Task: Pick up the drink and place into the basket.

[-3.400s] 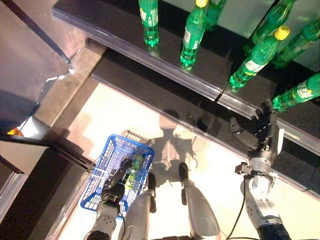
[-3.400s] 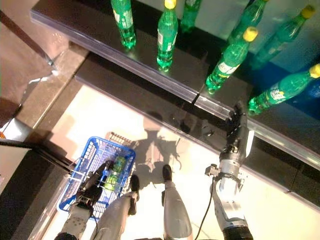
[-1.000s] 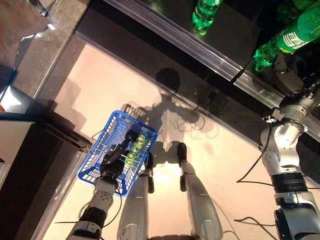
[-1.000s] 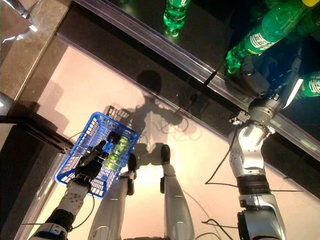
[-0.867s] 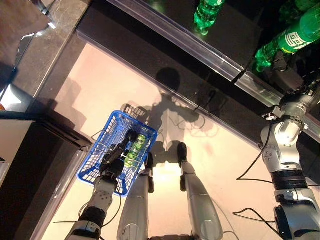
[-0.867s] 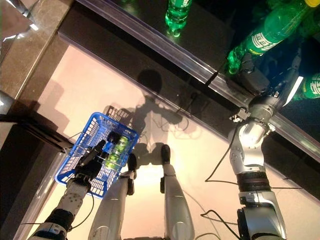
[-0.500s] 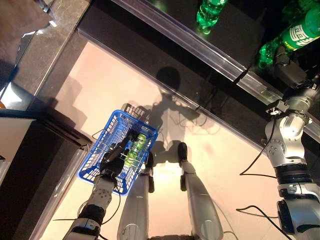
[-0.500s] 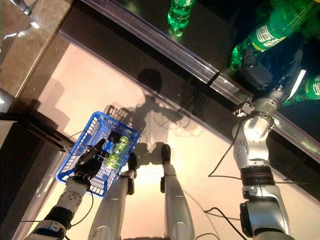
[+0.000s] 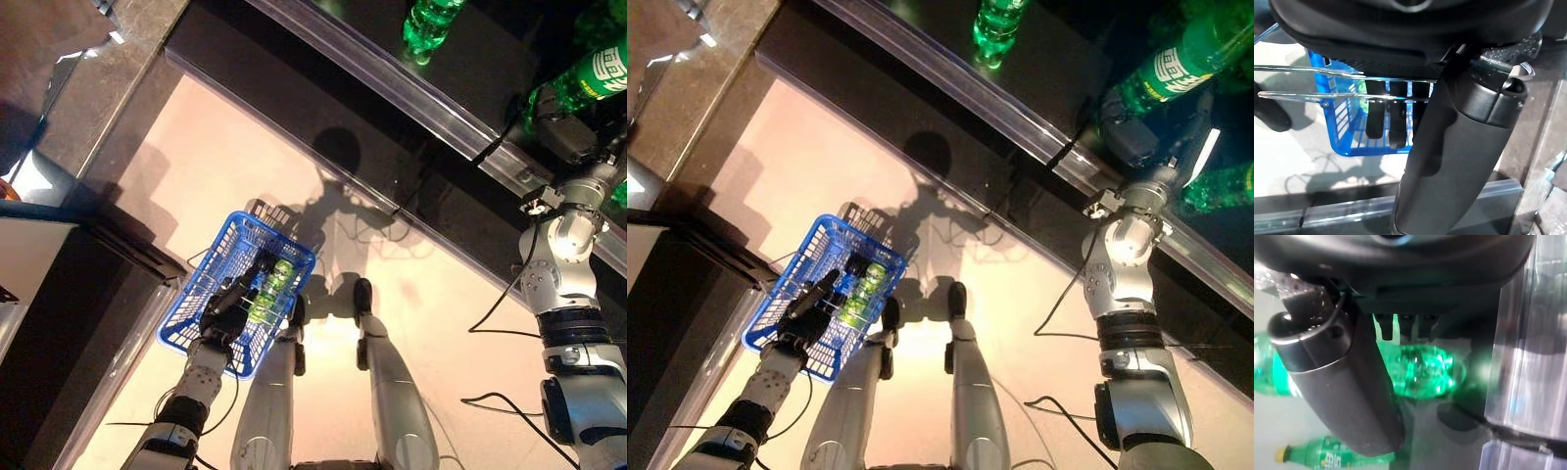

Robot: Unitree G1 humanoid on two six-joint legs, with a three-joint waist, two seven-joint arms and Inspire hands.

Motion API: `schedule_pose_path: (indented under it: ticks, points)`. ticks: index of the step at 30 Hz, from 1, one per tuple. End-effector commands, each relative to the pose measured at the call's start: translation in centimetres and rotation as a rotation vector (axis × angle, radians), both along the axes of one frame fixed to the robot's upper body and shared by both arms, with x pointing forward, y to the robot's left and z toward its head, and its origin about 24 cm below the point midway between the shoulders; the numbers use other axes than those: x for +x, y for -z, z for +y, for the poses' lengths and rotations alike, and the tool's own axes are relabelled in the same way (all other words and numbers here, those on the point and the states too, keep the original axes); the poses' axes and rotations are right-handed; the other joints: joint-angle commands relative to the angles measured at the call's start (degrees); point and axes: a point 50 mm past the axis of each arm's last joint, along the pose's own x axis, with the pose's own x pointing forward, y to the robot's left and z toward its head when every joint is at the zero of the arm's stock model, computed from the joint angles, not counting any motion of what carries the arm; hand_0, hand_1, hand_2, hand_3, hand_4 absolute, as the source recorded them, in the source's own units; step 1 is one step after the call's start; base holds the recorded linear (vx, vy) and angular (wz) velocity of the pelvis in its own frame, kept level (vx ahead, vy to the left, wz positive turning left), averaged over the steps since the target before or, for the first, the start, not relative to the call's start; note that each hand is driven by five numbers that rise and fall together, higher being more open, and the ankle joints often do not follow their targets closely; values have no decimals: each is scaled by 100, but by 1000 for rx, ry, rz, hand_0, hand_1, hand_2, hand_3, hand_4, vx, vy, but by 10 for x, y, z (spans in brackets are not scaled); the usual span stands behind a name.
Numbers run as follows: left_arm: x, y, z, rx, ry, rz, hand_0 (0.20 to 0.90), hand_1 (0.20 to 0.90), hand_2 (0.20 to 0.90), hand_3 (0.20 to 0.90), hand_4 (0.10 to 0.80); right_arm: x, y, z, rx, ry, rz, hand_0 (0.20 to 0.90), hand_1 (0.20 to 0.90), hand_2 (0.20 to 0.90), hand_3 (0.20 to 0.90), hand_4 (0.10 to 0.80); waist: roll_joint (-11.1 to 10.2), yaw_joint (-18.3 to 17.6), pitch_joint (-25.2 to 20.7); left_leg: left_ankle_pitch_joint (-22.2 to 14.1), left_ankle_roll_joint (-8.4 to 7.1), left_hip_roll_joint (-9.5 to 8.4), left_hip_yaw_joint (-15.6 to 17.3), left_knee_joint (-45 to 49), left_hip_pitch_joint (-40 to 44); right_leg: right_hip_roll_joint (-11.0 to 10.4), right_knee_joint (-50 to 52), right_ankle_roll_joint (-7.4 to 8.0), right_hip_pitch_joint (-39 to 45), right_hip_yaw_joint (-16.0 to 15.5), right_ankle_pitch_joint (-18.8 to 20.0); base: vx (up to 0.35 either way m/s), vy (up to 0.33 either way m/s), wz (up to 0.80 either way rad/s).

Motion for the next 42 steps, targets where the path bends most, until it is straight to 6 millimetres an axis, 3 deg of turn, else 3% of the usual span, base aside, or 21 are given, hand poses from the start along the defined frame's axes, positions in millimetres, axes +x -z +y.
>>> schedule_pose_path:
  ticks: [1, 8, 23, 33, 42]
  points:
    - [14, -50, 27, 65, -47, -307, 300, 300, 300, 200, 100, -25, -77, -12, -181, 67, -258, 900, 900, 900, 900, 800, 177, -33, -117, -443, 271, -403, -222, 504, -181, 268, 184, -7, 99, -361, -357, -26, 2, 6]
    - [15, -50, 27, 56, -46, -309, 300, 300, 300, 200, 100, -25, -85, -19, -165, 104, -259, 900, 900, 900, 900, 800, 206, -2, -117, -578, 281, -410, -228, 750, -283, 226, 415, -53, -18, -392, -469, -13, 5, 8]
    - [10, -44, 25, 36, -54, -293, 300, 300, 300, 200, 100, -35, -89, -49, -143, 228, -264, 900, 900, 900, 900, 800, 344, 90, -117, -1102, 411, -469, -295, 1838, -788, 177, 2094, -255, -669, -446, -1184, -12, -21, 7]
    - [1, -37, 31, 33, -64, -268, 300, 300, 300, 200, 100, -42, -90, -68, -156, 294, -231, 900, 900, 900, 900, 800, 395, 132, -117, -1033, 412, -474, -389, 1969, -942, 260, 2468, -319, -897, -431, -1276, 15, -19, 4]
    - [-2, -35, 31, 38, -43, -259, 300, 300, 300, 200, 100, -45, -105, -69, -187, 297, -230, 900, 900, 900, 900, 800, 386, 196, -117, -950, 412, -478, -462, 2013, -1038, 306, 2564, -345, -981, -424, -1268, 8, -13, 4]
